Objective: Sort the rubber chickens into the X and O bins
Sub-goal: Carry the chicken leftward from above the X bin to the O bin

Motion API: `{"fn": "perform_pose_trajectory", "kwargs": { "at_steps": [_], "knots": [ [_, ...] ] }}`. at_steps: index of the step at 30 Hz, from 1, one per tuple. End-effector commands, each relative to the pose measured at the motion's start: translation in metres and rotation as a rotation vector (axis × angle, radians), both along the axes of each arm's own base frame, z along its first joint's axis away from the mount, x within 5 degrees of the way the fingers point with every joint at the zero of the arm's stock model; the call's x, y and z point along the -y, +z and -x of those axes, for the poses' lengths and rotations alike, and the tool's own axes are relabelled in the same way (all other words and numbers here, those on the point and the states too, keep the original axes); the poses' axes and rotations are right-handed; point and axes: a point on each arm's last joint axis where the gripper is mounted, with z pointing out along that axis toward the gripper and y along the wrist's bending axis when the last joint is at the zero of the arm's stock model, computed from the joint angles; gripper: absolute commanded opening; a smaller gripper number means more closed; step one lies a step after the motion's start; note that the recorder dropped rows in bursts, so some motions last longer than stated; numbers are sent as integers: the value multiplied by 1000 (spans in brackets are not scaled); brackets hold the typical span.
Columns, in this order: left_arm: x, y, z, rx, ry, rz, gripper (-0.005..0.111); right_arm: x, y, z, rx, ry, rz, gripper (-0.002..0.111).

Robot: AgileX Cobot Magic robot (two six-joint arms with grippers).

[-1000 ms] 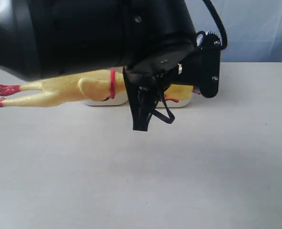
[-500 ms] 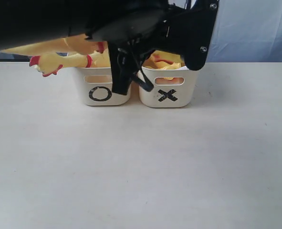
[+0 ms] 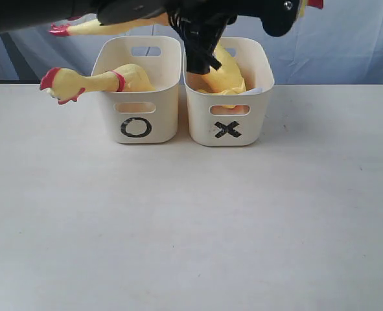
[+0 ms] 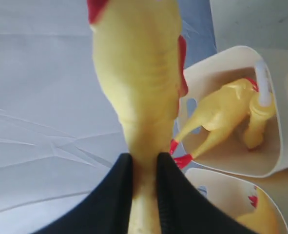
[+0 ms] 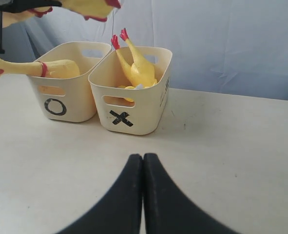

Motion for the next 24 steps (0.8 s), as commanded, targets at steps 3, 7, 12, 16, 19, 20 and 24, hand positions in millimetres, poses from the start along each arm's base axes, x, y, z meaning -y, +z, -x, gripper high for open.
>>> {"fn": "perform_pose_trajectory", "kwargs": {
  "at_steps": [3, 7, 12, 16, 19, 20, 24],
  "knots": [
    [3, -10, -24, 37, -85, 82, 0, 0, 3, 1, 24, 3, -6, 0],
    [4, -25, -37, 32, -140, 129, 0, 0, 3, 1, 24, 3, -6, 0],
    [4, -37, -44, 47, -246, 242, 0, 0, 3, 1, 24, 3, -6, 0],
    [-3, -45, -58, 66, -275, 287, 0, 0, 3, 1, 23, 3, -5, 0],
    [-8, -45, -65, 70, -291, 378, 0, 0, 3, 1, 23, 3, -5, 0],
    [-10, -46, -68, 64, -288, 410, 0, 0, 3, 1, 23, 3, -5, 0],
    [-25, -46, -77, 84, -296, 547, 0, 0, 3, 1, 23, 3, -5, 0]
  ]
}}
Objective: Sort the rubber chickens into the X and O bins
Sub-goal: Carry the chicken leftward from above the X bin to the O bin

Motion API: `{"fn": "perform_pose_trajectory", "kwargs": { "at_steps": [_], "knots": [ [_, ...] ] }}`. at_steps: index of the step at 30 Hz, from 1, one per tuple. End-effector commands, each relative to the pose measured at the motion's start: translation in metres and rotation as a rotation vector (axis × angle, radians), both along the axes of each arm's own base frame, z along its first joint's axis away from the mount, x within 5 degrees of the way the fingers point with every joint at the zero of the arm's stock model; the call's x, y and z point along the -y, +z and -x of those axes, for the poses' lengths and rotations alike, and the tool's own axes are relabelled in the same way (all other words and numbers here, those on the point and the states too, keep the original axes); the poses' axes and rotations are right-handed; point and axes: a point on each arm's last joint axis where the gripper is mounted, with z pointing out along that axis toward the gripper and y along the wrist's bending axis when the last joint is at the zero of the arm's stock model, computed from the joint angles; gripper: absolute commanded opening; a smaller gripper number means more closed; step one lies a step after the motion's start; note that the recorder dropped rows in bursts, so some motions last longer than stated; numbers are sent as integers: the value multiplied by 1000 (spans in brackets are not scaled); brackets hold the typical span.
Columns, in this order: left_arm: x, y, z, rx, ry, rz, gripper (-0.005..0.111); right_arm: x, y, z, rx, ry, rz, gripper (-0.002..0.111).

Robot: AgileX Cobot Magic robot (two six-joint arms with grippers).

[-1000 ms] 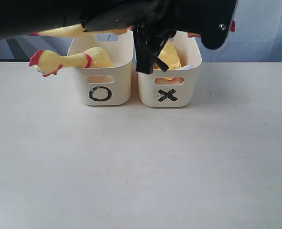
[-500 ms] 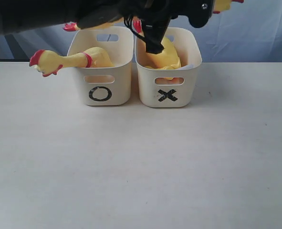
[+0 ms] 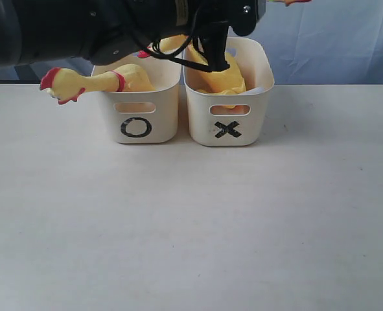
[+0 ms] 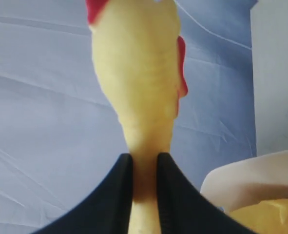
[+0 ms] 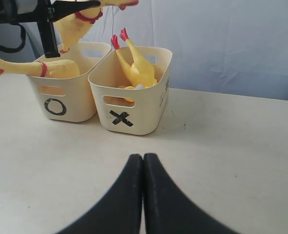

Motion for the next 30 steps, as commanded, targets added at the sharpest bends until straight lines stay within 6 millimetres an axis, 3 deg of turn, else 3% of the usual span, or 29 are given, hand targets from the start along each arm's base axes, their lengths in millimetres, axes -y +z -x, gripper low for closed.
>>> {"fn": "perform_pose_trajectory", "kwargs": {
  "at_steps": [1, 14, 30],
  "knots": [
    [-17, 4, -9, 19, -23, 177, 0, 0, 3, 1, 23, 3, -5, 0],
    [-60, -2, -32, 12, -22, 490, 0, 0, 3, 1, 20, 6, -12, 0],
    [-70, -38, -57, -16, -10, 649, 0, 0, 3, 1, 20, 10, -18, 0]
  ]
}}
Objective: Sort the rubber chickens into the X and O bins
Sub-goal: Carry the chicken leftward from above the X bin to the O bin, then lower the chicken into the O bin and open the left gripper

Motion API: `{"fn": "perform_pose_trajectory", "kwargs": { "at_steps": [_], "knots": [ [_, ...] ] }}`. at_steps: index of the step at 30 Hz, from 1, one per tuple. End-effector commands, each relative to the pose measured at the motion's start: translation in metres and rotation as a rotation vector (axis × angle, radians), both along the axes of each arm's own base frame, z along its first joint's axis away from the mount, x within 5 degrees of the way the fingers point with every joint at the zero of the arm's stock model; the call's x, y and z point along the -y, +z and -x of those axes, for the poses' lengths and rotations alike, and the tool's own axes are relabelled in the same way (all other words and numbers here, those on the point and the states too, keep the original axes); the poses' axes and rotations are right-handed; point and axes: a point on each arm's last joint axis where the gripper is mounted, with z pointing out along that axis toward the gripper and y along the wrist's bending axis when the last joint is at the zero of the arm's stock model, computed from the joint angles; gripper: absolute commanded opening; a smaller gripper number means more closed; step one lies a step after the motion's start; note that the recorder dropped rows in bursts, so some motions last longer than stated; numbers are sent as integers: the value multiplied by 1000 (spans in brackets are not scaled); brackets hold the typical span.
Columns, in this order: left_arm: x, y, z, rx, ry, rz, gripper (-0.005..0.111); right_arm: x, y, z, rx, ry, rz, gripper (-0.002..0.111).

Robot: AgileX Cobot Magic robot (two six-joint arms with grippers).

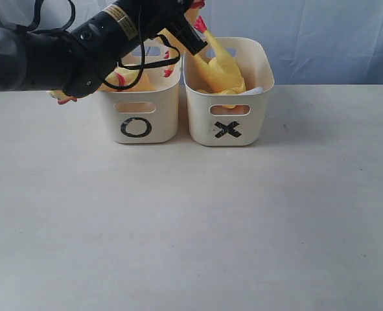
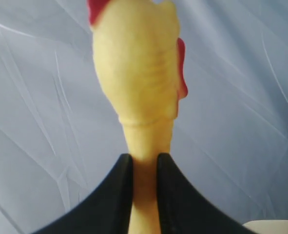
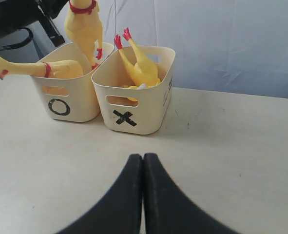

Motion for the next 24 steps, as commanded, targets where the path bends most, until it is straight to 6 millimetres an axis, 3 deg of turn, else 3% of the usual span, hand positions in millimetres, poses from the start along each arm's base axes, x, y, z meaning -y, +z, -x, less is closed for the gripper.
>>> {"fn": "perform_pose_trajectory", "kwargs": {
  "at_steps": [1, 13, 21, 24],
  "knots": [
    [-13, 1, -8, 21, 27, 88, 0, 0, 3, 1, 24, 3, -6, 0],
    [-49, -29, -36, -83, 56, 247, 0, 0, 4, 1, 33, 6, -15, 0],
    [-47, -48, -43, -139, 67, 216, 0, 0, 5, 1, 44, 8, -23, 0],
    [-47, -50, -44, -164, 83, 206, 8, 0, 5, 1, 44, 8, -23, 0]
  ]
}}
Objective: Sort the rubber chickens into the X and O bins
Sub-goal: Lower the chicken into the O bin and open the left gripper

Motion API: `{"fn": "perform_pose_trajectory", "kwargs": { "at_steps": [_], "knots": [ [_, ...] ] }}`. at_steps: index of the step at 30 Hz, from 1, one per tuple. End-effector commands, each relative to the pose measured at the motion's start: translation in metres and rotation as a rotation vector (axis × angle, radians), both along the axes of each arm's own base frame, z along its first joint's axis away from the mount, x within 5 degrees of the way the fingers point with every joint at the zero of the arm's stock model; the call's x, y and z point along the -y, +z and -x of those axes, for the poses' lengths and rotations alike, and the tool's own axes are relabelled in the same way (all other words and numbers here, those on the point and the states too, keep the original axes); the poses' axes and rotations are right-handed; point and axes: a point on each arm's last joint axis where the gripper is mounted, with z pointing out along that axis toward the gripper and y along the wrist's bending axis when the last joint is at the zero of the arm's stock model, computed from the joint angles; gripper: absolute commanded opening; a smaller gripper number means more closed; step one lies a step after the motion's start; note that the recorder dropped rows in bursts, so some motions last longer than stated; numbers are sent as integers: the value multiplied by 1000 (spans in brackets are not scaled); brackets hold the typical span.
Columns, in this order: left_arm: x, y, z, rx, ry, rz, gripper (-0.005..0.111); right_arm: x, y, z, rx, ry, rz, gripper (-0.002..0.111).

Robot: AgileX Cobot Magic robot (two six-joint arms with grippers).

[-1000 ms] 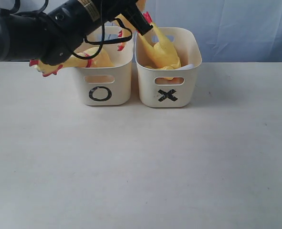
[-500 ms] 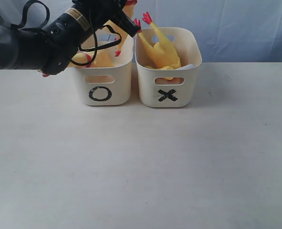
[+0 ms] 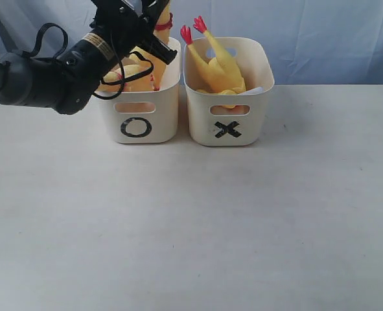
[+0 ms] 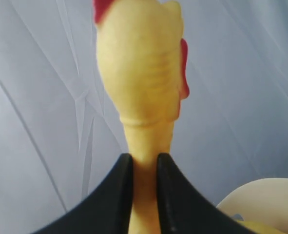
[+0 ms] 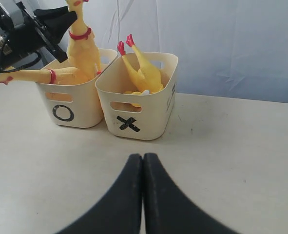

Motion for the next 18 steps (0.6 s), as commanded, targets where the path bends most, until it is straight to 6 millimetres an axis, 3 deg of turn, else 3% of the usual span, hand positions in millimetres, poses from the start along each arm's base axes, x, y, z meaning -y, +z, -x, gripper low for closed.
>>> {"fn": "perform_pose_trajectory", "kwargs": {
  "at_steps": [1, 8, 18],
  "knots": [
    [-1, 4, -2, -13, 14, 10, 11, 0, 3, 1, 26, 3, -6, 0],
    [-2, 3, -3, -37, 24, 28, 45, 0, 3, 1, 30, 3, -8, 0],
    [-5, 5, -4, -40, 47, 67, 49, 0, 4, 1, 29, 5, -12, 0]
  ]
}}
